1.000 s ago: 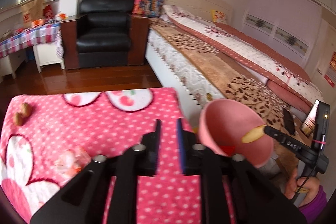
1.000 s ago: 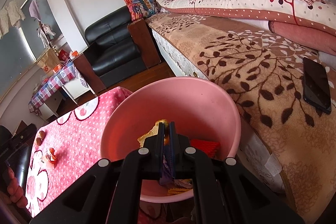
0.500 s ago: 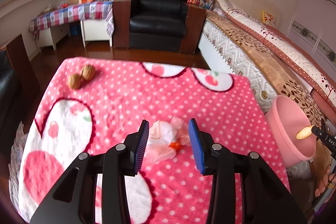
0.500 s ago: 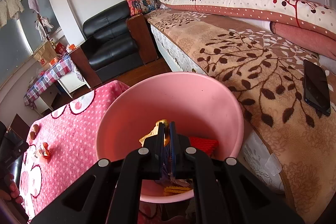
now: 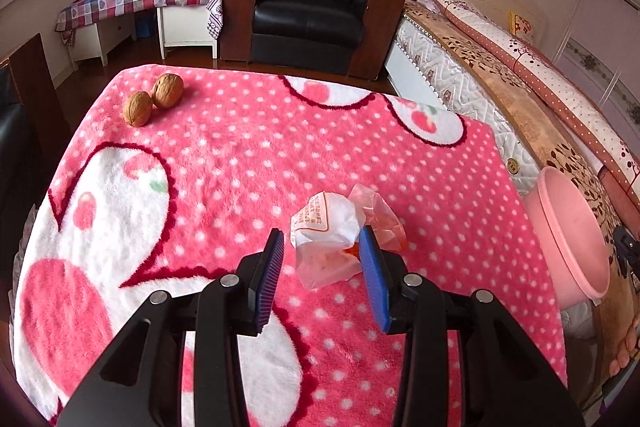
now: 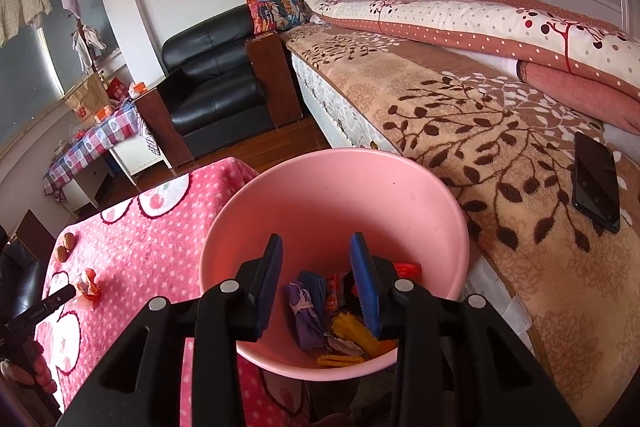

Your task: Collect trash

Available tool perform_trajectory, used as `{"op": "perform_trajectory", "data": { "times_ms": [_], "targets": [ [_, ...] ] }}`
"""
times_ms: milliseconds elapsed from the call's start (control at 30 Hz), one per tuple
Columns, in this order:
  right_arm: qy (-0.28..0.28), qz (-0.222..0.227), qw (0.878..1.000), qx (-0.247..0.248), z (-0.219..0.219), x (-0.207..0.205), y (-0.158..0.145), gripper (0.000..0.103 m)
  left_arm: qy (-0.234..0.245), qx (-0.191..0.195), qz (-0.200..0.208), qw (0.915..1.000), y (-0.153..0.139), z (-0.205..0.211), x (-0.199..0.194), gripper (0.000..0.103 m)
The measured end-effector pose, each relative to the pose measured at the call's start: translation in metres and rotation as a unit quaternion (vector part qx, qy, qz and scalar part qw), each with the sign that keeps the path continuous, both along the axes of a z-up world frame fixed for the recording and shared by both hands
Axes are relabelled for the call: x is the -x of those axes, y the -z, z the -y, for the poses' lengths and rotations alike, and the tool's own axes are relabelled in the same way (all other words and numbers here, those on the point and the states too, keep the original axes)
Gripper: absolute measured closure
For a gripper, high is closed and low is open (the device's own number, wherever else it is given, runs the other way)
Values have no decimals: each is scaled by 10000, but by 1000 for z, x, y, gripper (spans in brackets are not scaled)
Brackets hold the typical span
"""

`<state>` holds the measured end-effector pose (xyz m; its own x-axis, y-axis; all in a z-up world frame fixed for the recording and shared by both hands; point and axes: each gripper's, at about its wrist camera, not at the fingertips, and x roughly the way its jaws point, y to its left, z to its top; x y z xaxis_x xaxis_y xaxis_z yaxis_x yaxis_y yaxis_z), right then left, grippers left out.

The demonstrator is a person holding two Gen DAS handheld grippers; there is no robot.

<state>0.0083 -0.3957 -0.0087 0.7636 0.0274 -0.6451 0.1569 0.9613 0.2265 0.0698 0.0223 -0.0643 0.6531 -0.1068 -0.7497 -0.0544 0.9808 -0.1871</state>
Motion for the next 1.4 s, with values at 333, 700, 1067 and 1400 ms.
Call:
{"op": "perform_trajectory", "data": {
  "times_ms": [333, 700, 1067, 1400],
  "targets": [
    [-43, -25, 9998, -190, -1, 4, 3, 68, 142, -109, 246, 9995, -7, 10, 7, 79],
    [-66, 51, 9996, -251, 1, 10, 3, 68, 1010, 49, 889, 9909, -58, 74, 11, 79],
    [60, 120, 9994, -311, 19, 22, 4, 68, 2199, 169, 1077, 9694, -74, 178, 3, 79],
    [92, 196, 9990, -387, 31, 31, 7, 68, 2777, -96, 924, 9562, -48, 250, -7, 79]
  ]
}}
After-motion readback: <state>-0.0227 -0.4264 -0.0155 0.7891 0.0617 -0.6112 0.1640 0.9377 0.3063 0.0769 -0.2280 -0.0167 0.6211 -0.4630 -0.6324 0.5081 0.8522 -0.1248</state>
